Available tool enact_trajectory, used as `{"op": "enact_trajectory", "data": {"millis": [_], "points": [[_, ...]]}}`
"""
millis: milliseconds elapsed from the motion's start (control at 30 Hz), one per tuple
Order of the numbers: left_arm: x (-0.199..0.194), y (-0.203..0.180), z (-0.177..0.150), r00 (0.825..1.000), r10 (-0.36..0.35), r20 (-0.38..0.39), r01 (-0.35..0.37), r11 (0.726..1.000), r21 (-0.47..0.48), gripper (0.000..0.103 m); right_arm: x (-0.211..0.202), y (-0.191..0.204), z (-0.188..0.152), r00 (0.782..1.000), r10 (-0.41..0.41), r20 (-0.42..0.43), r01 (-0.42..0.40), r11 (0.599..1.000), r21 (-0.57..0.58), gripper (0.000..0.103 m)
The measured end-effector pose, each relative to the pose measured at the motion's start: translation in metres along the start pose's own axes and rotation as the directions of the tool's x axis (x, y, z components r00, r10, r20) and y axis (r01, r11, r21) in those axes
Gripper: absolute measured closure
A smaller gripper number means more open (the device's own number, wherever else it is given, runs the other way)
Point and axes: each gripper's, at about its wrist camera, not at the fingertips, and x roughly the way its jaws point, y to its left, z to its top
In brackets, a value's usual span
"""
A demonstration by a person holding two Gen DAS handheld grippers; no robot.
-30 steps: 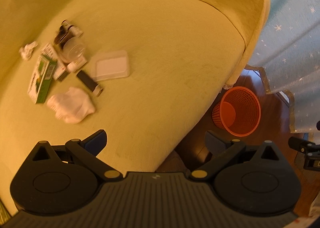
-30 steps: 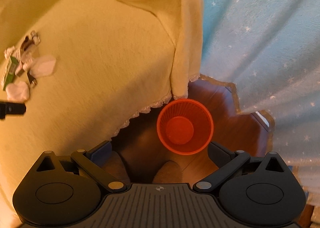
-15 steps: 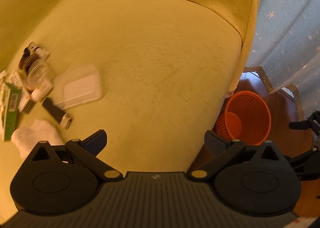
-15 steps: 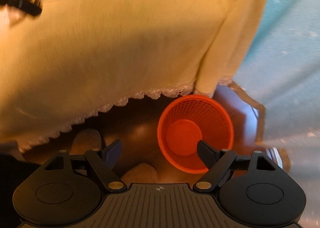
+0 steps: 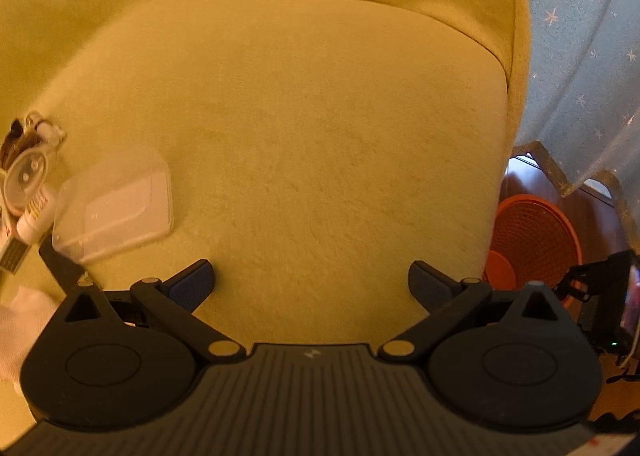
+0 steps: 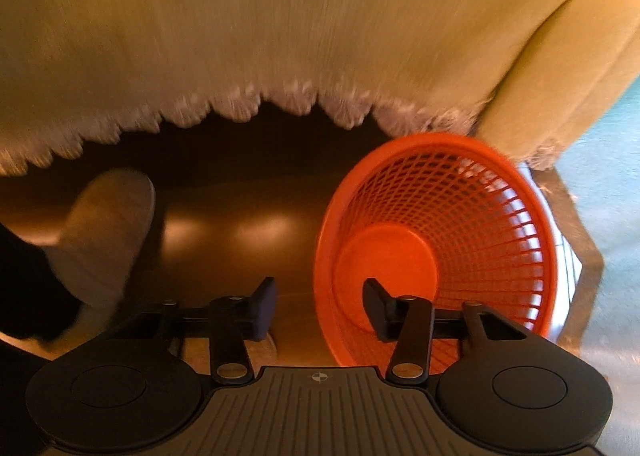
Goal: Organize objects
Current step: 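Reach the right tool down to the red mesh basket and grasp its rim, then lift the basket with the right tool and set it beside the items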
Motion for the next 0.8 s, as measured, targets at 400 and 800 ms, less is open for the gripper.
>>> {"op": "enact_trajectory", "data": {"millis": [400,800], "points": [[-0.01,-0.007,0.003,0.996,0.056,0.075,-0.055,0.998,-0.015,0.002,0.066,-0.009,-0.015,0.999,-0.034,-0.014,0.032,0.989,-0.146,0.099],[-0.026,-0.011,0.036,0.995,0.016,0.099,-0.019,0.999,0.029,0.001,-0.029,-0.035,0.009,0.997,-0.056,-0.045,0.046,0.98,-0.191,0.1]]}}
